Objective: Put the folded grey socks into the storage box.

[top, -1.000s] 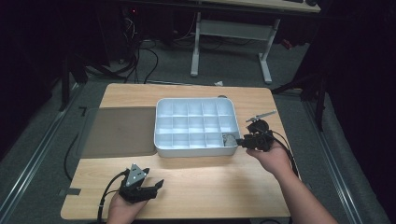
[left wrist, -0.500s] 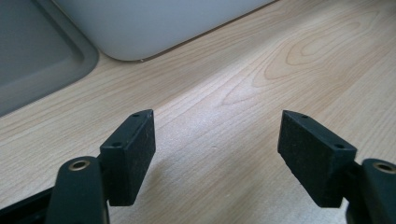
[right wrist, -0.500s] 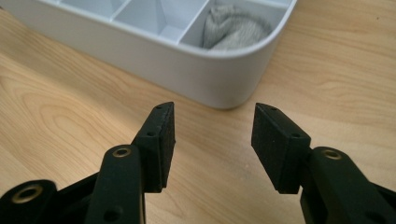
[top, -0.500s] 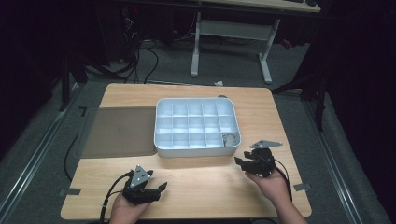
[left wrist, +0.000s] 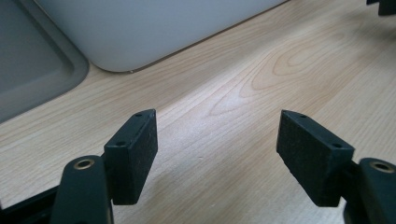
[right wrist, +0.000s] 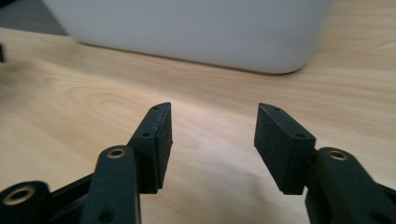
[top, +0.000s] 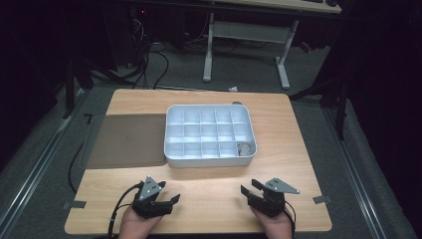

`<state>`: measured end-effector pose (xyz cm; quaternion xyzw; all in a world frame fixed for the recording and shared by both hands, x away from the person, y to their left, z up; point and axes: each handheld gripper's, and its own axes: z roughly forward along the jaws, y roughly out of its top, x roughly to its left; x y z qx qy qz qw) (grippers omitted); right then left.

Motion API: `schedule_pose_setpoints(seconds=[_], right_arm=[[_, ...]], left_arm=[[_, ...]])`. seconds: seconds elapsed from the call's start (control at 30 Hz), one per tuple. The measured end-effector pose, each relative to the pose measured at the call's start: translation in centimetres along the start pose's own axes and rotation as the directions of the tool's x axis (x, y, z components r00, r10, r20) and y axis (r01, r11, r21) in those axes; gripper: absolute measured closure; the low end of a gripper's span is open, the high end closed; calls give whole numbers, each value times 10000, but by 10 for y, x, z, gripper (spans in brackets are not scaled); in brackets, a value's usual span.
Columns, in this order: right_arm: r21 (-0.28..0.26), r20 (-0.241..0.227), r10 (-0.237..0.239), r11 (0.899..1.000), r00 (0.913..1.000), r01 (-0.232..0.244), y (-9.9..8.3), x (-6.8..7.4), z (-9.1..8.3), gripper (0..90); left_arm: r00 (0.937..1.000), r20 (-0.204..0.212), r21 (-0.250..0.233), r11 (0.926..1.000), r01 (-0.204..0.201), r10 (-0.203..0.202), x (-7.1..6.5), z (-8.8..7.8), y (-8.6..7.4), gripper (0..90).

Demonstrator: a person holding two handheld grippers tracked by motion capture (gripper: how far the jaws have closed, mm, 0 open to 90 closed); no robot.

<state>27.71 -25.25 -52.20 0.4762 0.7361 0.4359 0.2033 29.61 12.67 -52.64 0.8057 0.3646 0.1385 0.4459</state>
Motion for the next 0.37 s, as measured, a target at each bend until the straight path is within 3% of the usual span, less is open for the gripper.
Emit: schedule_pose_setpoints(seconds=[0.03,0.07,0.1,0.37], right_arm=[[54,155,-368,9993,9992,367,1,3,-1,475],[54,155,-368,9993,9992,367,1,3,-1,475],[201,421,-888,9959,9952,881,3,4,-1,474],[155,402,-533,9985,9978,527,2,-3,-5,484]], left_arm=[[10000,-1,69,10000,-62,62,-2,1,0,300],[10000,-1,69,10000,-62,62,-2,1,0,300],[9999,7,150,9998,-126,126,-4,2,0,300],[9999,9,128,9998,-124,124,-6,1,0,301]])
